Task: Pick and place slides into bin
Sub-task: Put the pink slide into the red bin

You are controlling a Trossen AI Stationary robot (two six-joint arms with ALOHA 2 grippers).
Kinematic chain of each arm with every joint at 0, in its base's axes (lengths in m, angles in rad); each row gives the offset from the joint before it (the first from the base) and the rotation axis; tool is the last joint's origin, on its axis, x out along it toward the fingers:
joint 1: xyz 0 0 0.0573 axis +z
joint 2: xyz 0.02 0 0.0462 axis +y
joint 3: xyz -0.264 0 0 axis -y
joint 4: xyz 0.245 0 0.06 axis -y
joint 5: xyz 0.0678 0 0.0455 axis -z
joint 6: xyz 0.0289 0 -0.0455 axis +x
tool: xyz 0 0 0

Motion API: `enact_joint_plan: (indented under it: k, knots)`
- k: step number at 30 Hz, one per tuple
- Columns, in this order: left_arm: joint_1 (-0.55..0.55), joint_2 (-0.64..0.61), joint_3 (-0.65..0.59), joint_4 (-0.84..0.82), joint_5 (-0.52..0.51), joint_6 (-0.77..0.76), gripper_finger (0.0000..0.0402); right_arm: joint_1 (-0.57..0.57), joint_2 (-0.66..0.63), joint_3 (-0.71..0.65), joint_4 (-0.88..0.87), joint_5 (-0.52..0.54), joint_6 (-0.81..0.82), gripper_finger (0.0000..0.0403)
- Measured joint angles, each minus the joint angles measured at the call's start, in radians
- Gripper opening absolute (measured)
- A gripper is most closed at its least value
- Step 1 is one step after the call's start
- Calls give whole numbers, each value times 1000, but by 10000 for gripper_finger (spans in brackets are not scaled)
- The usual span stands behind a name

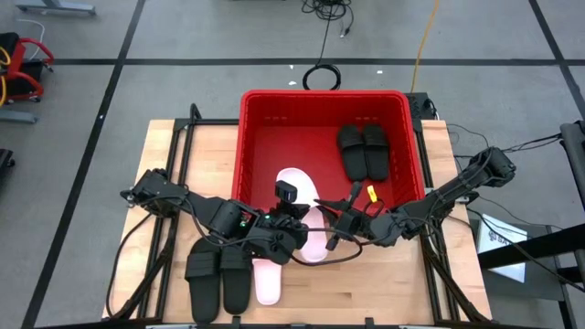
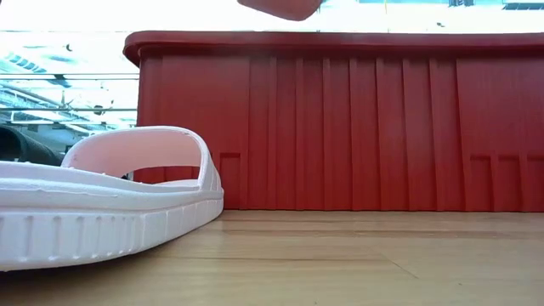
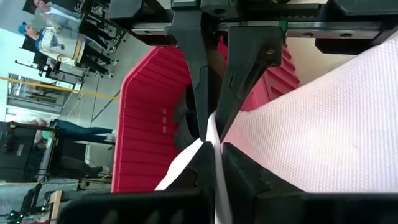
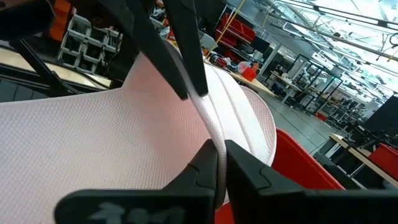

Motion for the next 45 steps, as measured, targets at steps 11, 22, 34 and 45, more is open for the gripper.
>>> enact_joint_plan:
  k: [11, 22, 34, 45]
  knots:
    - [5, 0, 0, -46, -36, -95, 70, -1, 0, -2, -19, 20, 0, 3]
    - [-6, -33, 0, -157, -141, -198, 166, 0, -4, -2, -12, 112, -49, 3]
    - [5, -275, 1, -237, -184, -284, 175, -47, -160, -1, -97, 105, -51, 3]
    - [204, -445, 1, -207, -26, -164, 175, -240, -402, 0, -369, -27, 45, 3]
